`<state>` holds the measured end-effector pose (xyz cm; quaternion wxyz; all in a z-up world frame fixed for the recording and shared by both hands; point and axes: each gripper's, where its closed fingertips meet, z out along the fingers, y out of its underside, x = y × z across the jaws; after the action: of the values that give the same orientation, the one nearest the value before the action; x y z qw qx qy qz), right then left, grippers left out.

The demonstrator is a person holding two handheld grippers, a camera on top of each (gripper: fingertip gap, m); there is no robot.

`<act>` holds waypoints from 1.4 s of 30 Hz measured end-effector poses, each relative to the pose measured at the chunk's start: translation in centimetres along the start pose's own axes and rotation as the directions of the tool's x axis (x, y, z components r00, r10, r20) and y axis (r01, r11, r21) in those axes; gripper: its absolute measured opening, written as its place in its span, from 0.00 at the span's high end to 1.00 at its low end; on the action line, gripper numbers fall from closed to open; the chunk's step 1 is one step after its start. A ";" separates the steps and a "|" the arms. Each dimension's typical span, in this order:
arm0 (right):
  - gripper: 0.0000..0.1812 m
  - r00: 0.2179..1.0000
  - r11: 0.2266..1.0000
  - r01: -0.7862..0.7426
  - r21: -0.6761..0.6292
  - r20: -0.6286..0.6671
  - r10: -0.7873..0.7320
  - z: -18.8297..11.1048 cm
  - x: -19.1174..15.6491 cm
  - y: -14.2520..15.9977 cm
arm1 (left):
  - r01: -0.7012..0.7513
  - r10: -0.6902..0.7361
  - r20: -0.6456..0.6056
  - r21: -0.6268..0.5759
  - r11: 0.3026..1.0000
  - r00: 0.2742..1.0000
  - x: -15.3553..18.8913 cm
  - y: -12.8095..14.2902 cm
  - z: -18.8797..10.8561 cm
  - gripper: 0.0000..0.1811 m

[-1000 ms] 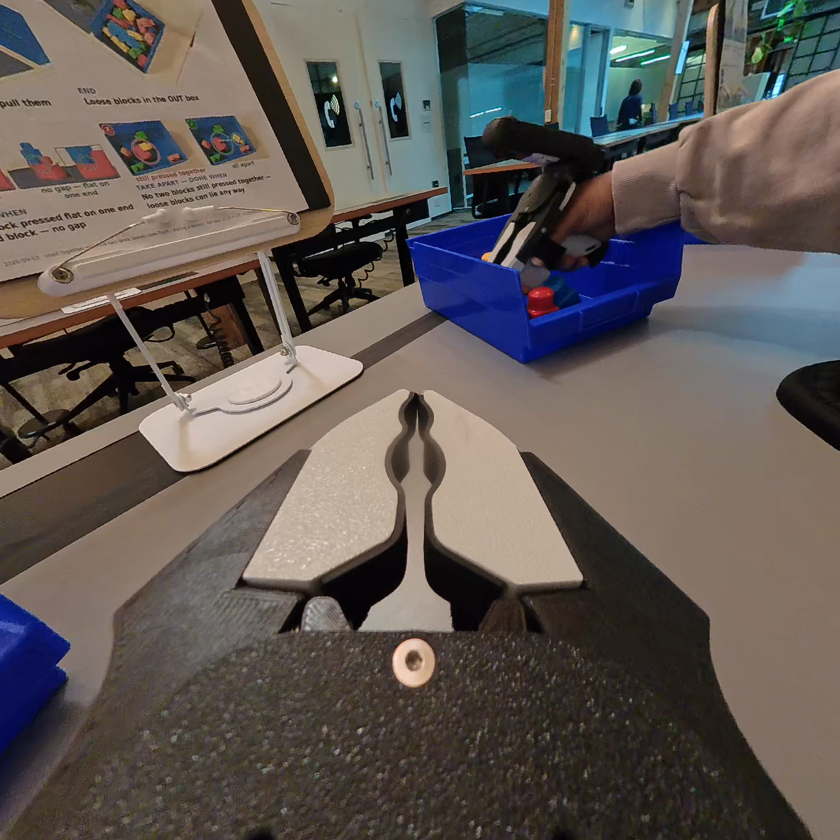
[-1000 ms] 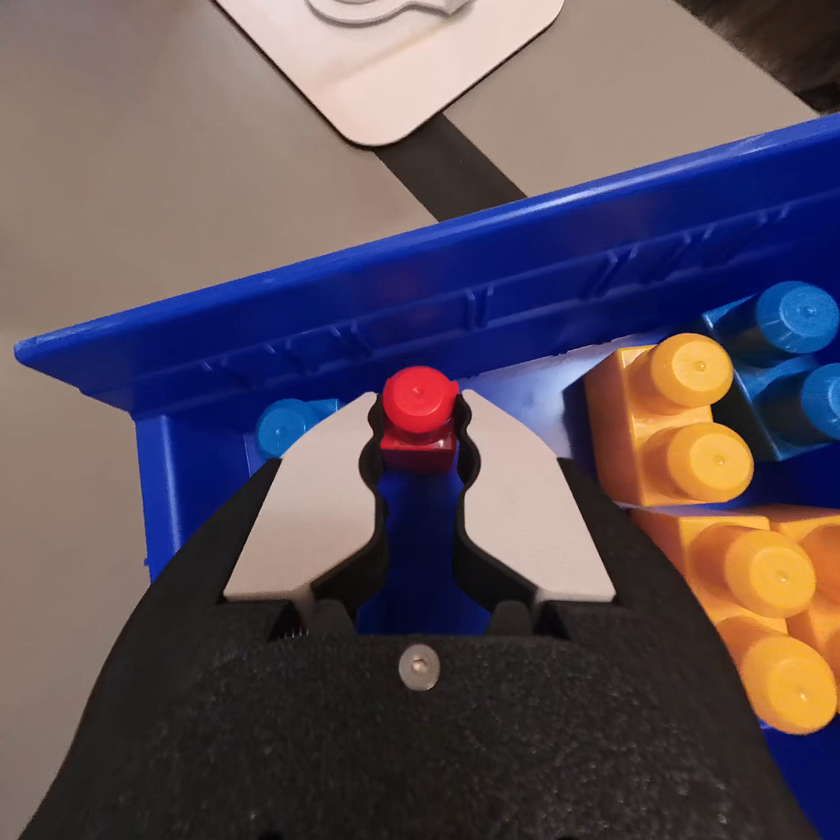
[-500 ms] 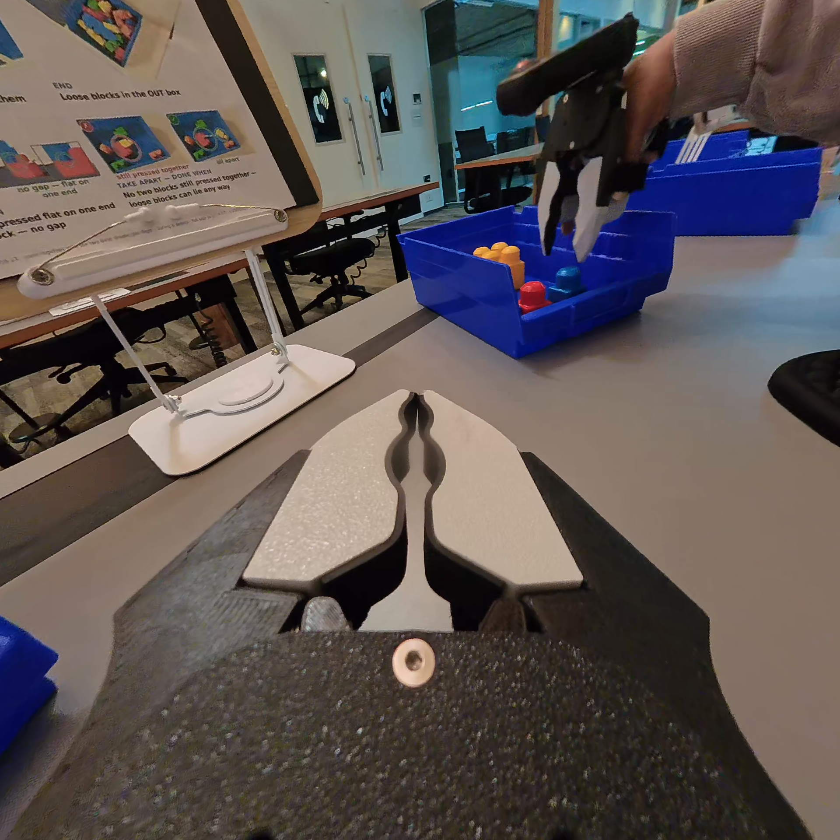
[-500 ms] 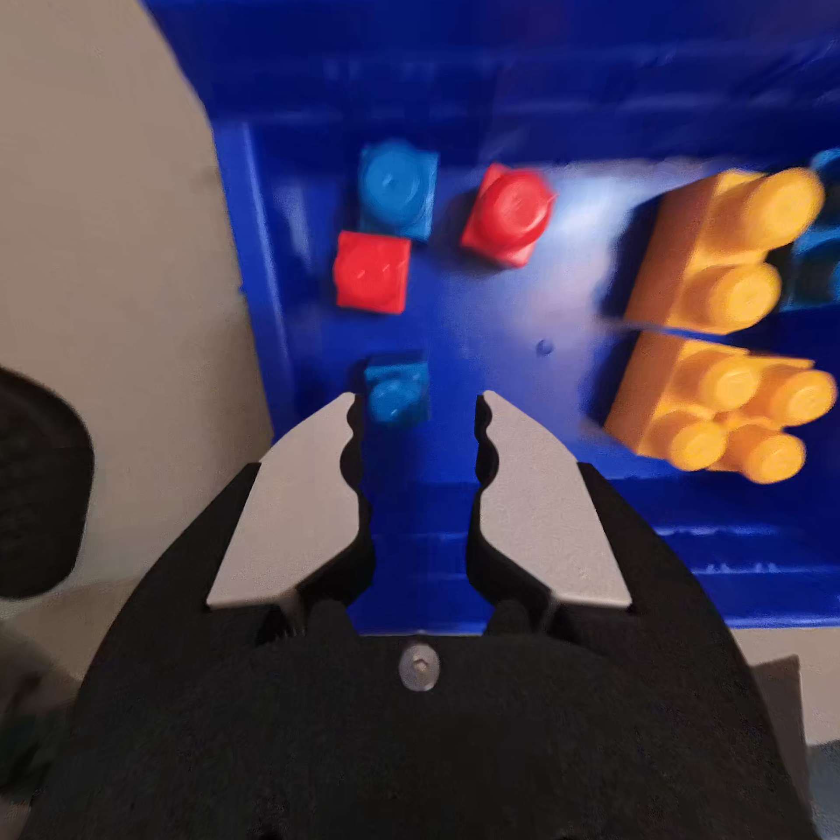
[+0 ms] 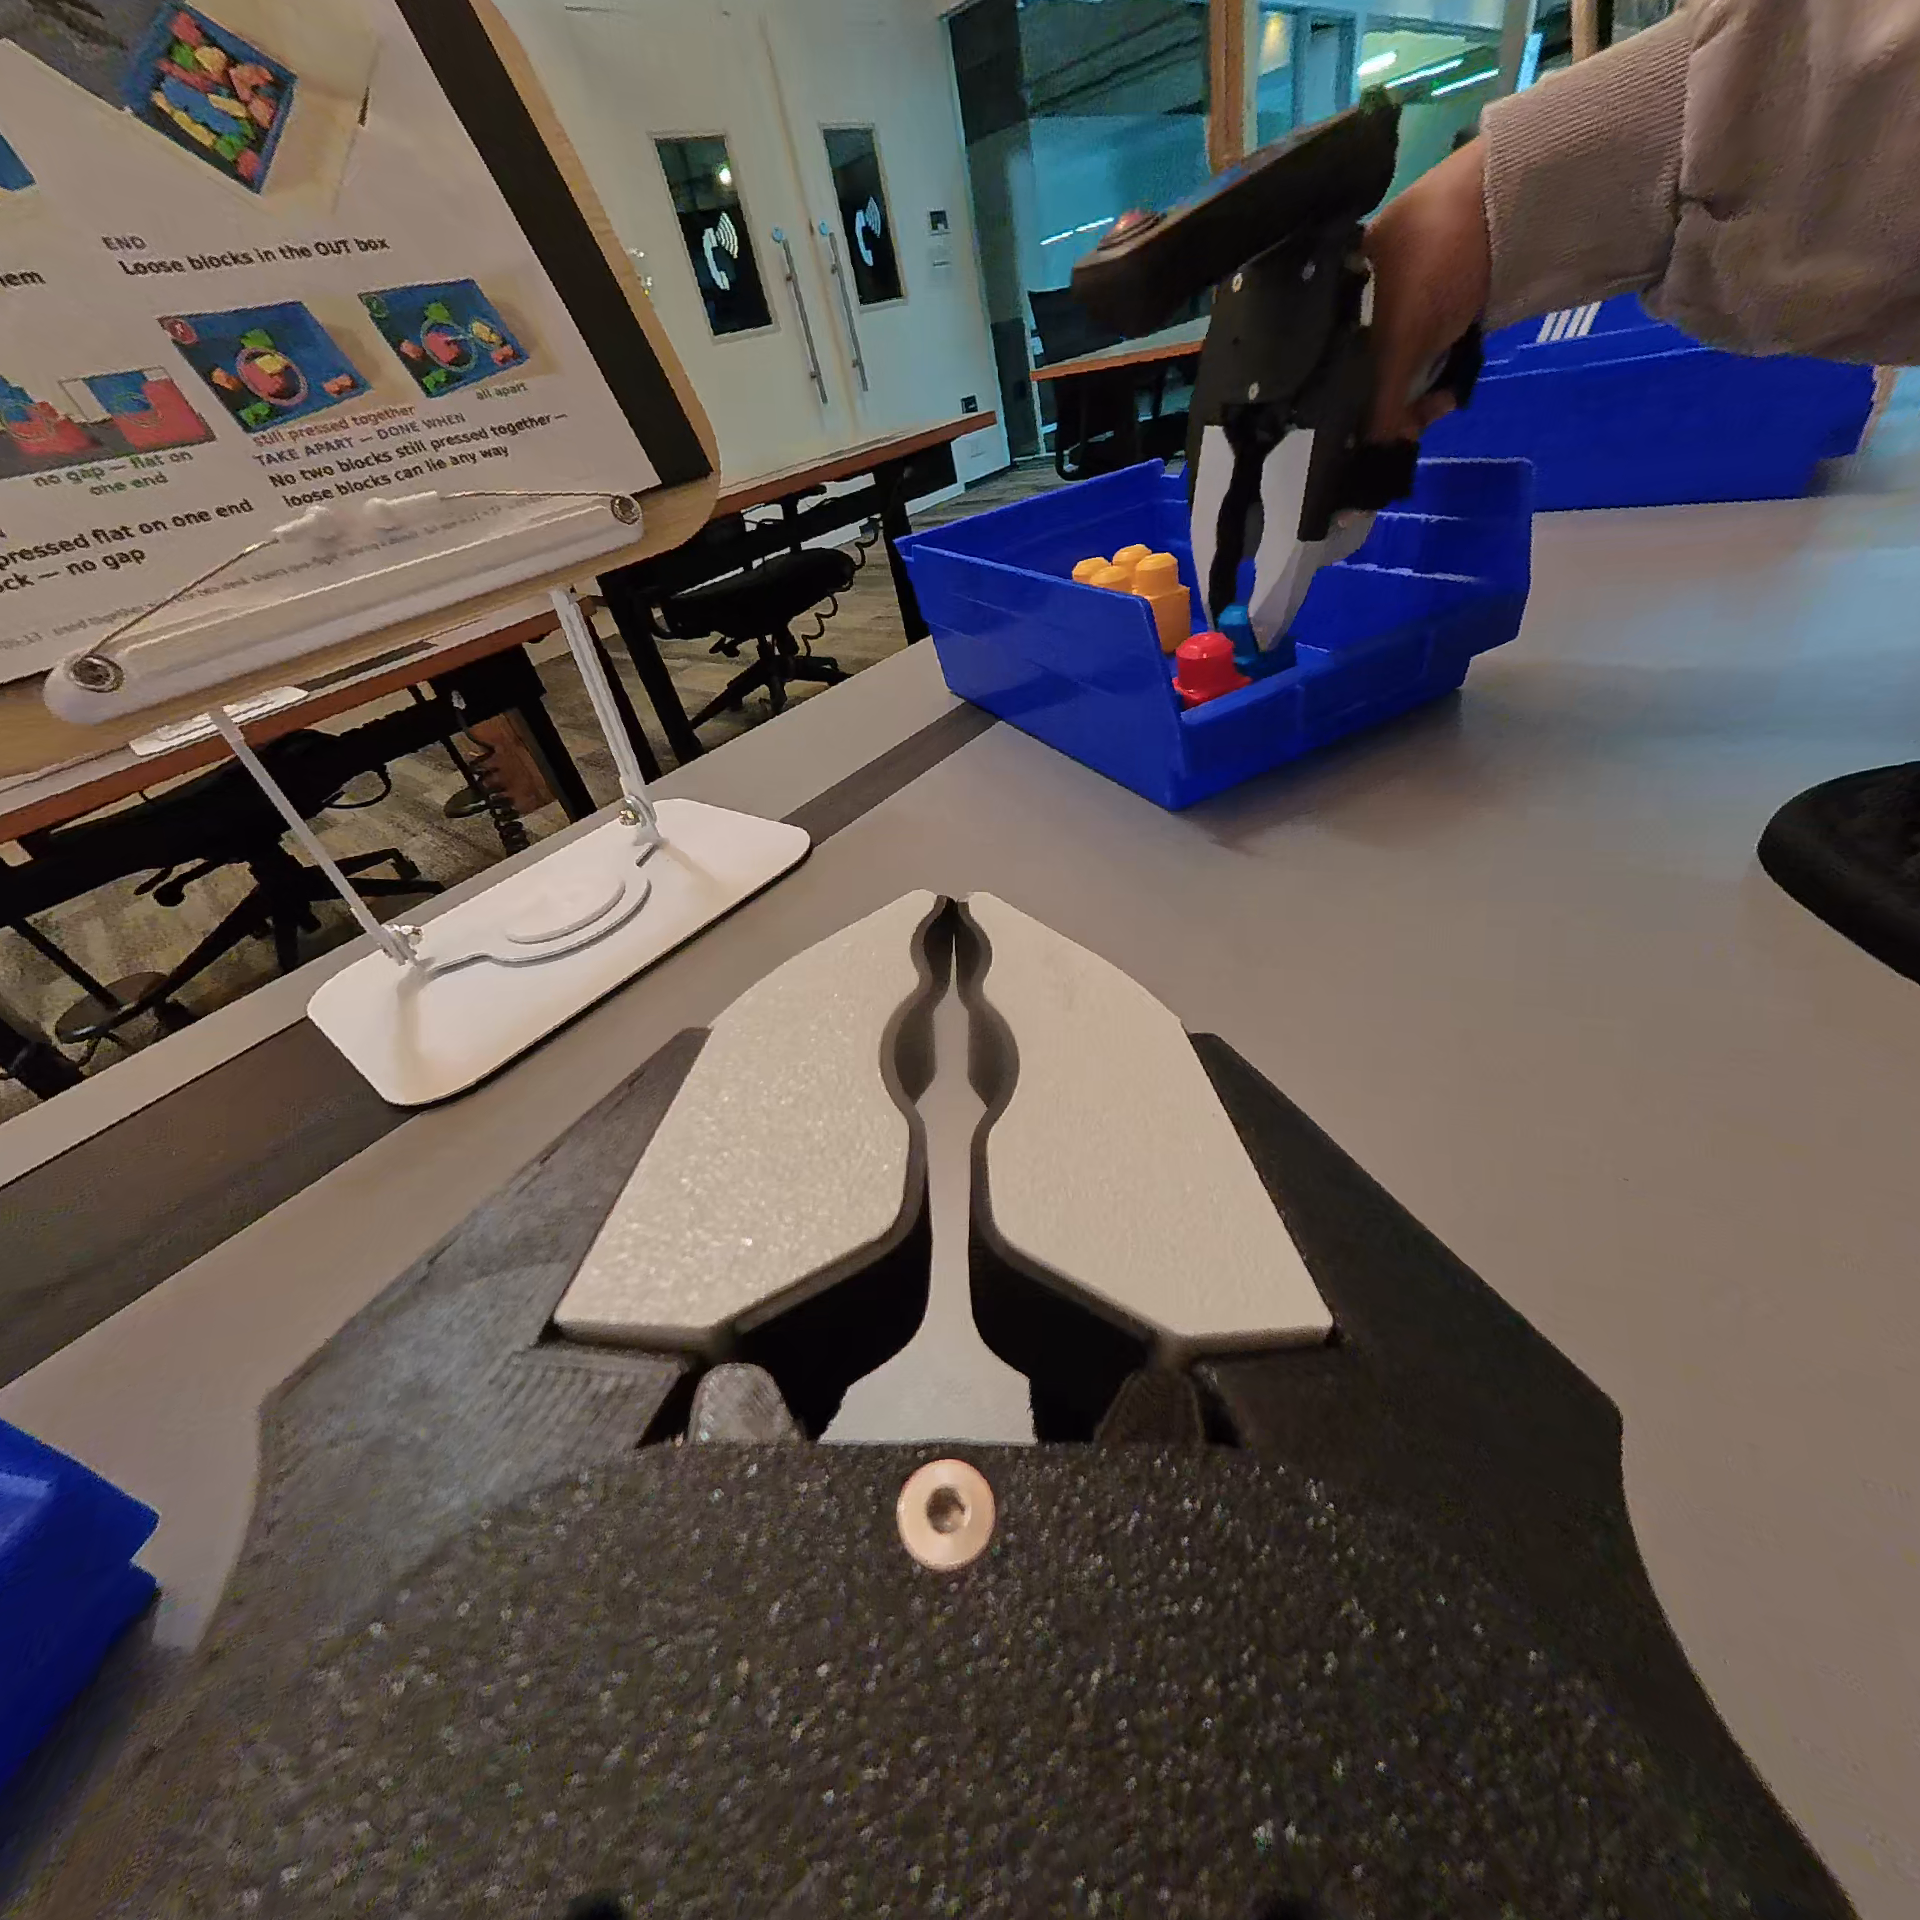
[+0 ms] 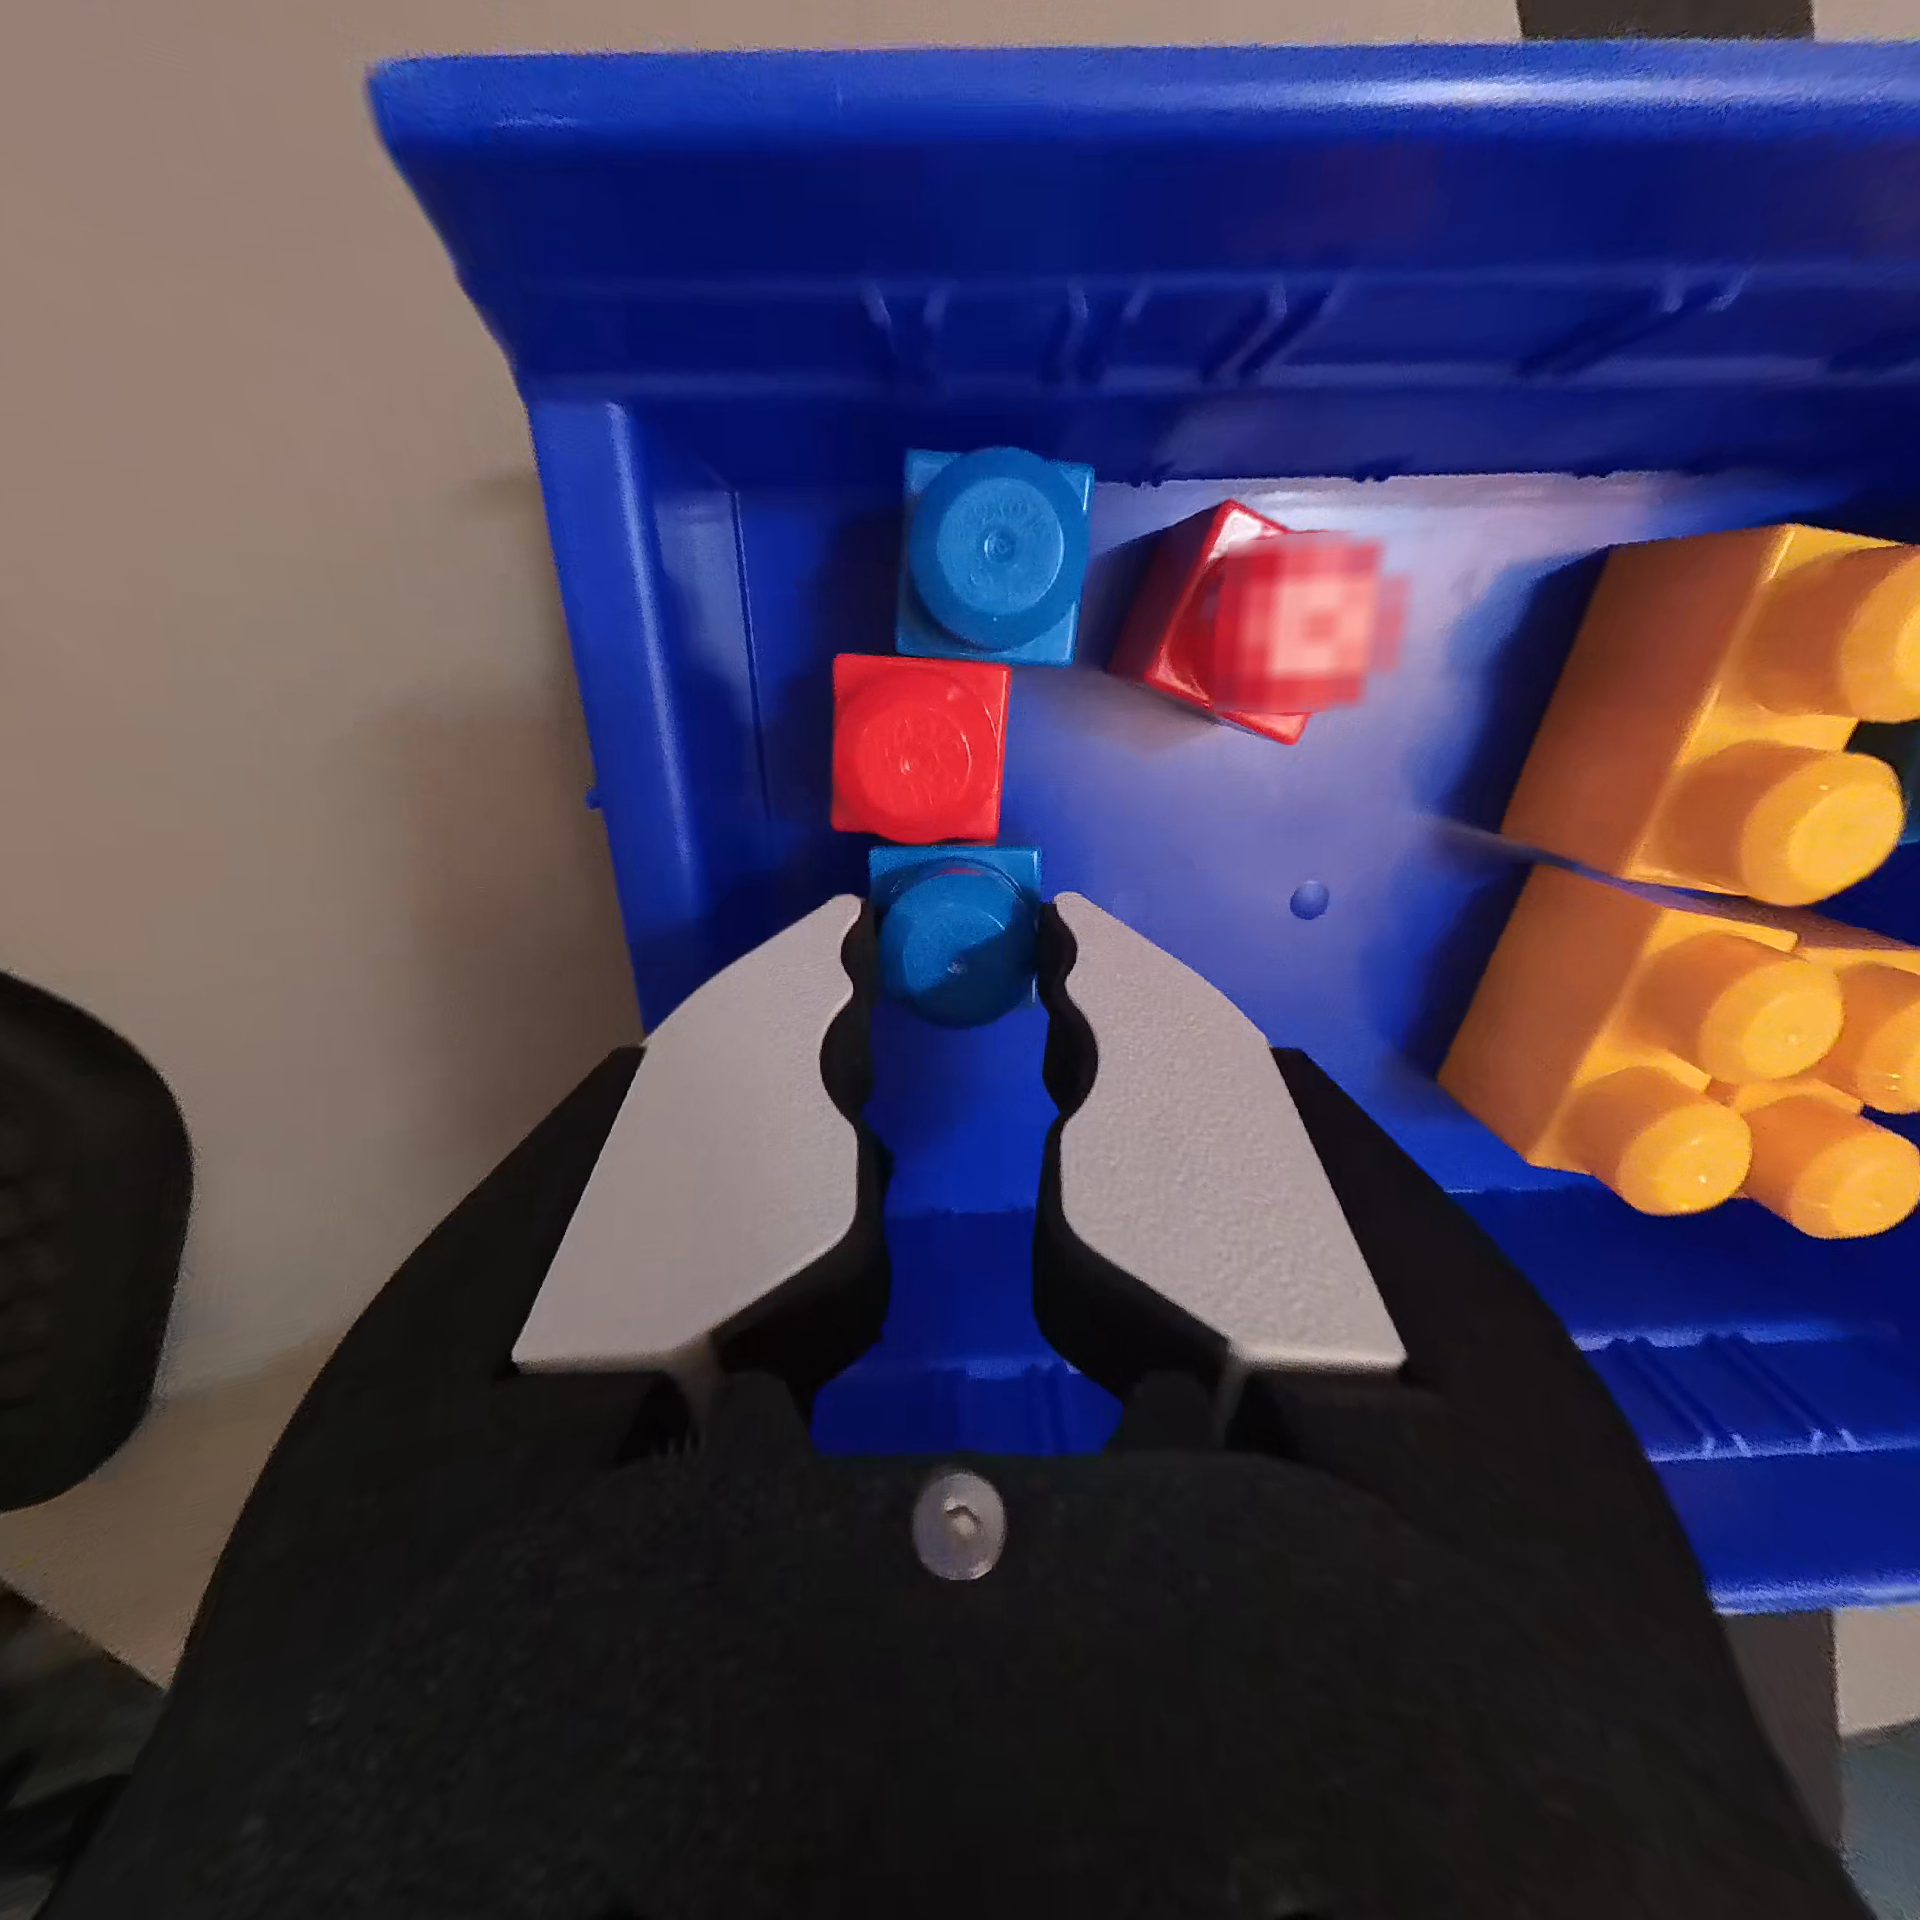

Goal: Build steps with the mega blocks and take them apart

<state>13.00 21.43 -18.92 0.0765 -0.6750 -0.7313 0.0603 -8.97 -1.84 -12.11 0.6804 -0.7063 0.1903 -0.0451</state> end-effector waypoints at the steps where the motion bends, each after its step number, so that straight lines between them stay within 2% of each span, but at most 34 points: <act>1: 0.84 1.000 1.000 -0.001 -0.017 -0.003 0.000 0.4 0.0 0.2 | -0.004 0.004 -0.002 -0.001 1.000 1.000 0.1 0.0 0.0 1.00; 13: 0.82 1.000 0.998 -0.030 0.060 -0.005 0.030 0.6 0.1 0.4 | -0.018 0.018 -0.013 -0.002 1.000 1.000 0.4 -0.1 0.1 1.00; 15: 0.77 0.999 0.995 -0.021 0.100 -0.030 0.025 -0.6 0.4 -0.1 | -0.016 0.016 -0.011 0.000 1.000 1.000 0.3 -0.1 0.1 1.00; 18: 0.77 0.996 0.958 -0.017 0.287 -0.074 0.040 -4.8 0.1 -3.3 | -0.011 0.011 0.000 0.004 1.000 1.000 0.1 -0.2 0.0 1.00; 21: 0.78 0.989 0.816 0.020 0.577 -0.130 0.068 -9.9 -1.9 -8.5 | 0.002 -0.003 0.027 0.018 1.000 1.000 -0.6 -0.5 -0.3 1.00; 24: 0.84 0.964 0.557 0.067 0.828 -0.198 0.179 -14.2 -4.5 -12.3 | 0.024 -0.027 0.061 0.043 0.999 0.998 -1.5 -0.9 -0.7 1.00; 26: 0.96 0.936 0.392 0.102 0.914 -0.221 0.274 -15.7 -6.1 -13.1 | 0.021 -0.027 0.097 0.062 0.998 0.995 -2.5 -1.4 -1.2 1.00; 28: 1.00 0.920 0.307 0.102 0.946 -0.207 0.332 -15.5 -7.9 -13.3 | 0.010 -0.021 0.150 0.078 0.997 0.988 -3.8 -2.0 -1.8 1.00; 30: 1.00 0.911 0.246 0.072 0.967 -0.164 0.378 -14.5 -9.3 -13.3 | 0.012 -0.031 0.218 0.089 0.996 0.975 -5.7 -2.4 -2.7 1.00; 33: 1.00 0.886 0.193 0.049 0.980 -0.132 0.444 -12.9 -10.6 -12.9 | 0.007 -0.033 0.353 0.075 0.997 0.935 -9.5 -2.6 -4.5 1.00; 38: 1.00 0.878 0.221 0.047 0.974 -0.146 0.456 -9.4 -11.8 -12.6 | 0.040 -0.037 0.614 0.010 0.999 0.789 -18.1 -2.3 -8.9 0.95; 42: 1.00 0.901 0.274 0.078 0.959 -0.186 0.392 -8.3 -12.2 -12.7 | 0.203 -0.096 0.725 -0.062 0.977 0.682 -24.8 0.0 -11.6 0.81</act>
<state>3.15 8.15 -8.67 0.5987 -0.5626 -0.4460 0.3551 -35.57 -4.60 -6.47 0.6443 -0.7258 -0.1459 0.1919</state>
